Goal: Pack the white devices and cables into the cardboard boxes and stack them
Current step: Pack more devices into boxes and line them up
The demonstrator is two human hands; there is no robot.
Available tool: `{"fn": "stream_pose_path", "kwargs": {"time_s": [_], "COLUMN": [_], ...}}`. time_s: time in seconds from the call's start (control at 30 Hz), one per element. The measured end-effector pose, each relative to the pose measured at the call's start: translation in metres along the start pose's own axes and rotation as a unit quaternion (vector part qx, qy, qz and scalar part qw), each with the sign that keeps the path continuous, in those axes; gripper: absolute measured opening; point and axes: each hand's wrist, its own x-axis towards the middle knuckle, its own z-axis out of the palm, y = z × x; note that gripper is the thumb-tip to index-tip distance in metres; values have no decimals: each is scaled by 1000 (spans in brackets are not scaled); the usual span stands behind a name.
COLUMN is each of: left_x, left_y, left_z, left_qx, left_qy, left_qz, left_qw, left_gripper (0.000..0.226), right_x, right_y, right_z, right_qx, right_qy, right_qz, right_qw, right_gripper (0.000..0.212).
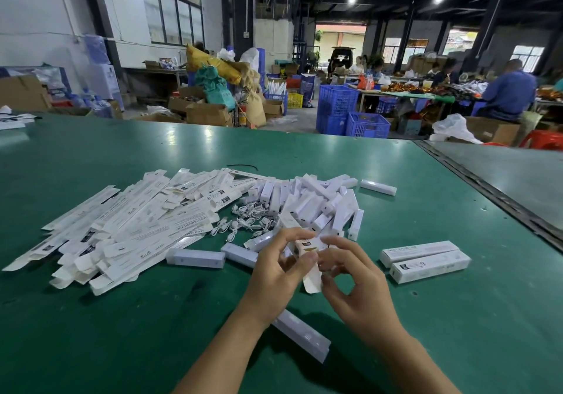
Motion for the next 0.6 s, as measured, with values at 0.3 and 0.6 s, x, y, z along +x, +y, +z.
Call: {"fn": "stream_pose_path", "kwargs": {"time_s": [0.3,0.6], "left_x": [2,0], "left_y": [-3,2], "left_z": [0,5], "left_qx": [-118,-203], "left_qy": [13,-10], "left_qz": [-43,-99], "left_qw": [992,974], "left_gripper": [12,22], "right_x": [3,0], "right_y": [5,5], "right_z": [-10,2], "right_qx": [-14,-34], "right_qy": [-29,45], "right_qz": [-22,-33], "right_qw": [999,998], "right_gripper": [30,10]}}
